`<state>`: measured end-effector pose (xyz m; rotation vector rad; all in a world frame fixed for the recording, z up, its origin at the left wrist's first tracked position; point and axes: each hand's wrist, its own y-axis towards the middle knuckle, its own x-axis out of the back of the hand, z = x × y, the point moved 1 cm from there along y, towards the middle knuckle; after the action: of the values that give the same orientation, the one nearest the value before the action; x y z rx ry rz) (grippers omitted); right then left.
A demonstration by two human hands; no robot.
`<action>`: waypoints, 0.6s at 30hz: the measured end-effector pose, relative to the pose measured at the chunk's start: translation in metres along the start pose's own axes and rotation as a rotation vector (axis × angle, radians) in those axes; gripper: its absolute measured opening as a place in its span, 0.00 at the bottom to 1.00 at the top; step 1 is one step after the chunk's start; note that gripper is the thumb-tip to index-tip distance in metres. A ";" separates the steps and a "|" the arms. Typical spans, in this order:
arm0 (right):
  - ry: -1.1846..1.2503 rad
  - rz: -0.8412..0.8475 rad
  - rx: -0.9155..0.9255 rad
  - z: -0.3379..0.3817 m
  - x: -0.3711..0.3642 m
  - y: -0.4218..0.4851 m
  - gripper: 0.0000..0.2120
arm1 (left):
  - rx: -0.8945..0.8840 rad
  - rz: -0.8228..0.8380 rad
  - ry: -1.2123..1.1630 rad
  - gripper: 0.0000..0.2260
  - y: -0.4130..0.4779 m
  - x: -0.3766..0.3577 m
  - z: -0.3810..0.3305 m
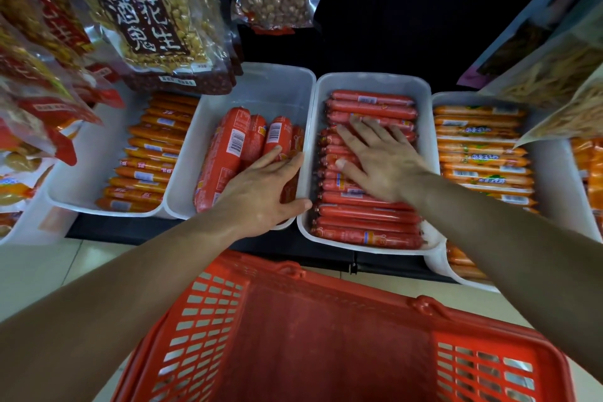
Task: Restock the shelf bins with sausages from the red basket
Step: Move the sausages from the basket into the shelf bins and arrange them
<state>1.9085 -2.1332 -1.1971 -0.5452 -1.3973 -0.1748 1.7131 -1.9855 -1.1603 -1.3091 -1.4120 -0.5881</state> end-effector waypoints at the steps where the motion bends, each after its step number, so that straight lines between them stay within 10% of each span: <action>1: -0.006 -0.030 -0.026 -0.002 0.002 0.004 0.35 | -0.001 0.001 -0.002 0.38 0.000 0.000 0.000; 18: -0.252 -0.119 -0.125 -0.030 0.021 0.003 0.35 | 0.004 0.015 0.055 0.38 0.000 0.001 -0.003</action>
<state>1.9398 -2.1404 -1.1800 -0.6027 -1.6736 -0.2989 1.7142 -1.9878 -1.1582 -1.2899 -1.3564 -0.6071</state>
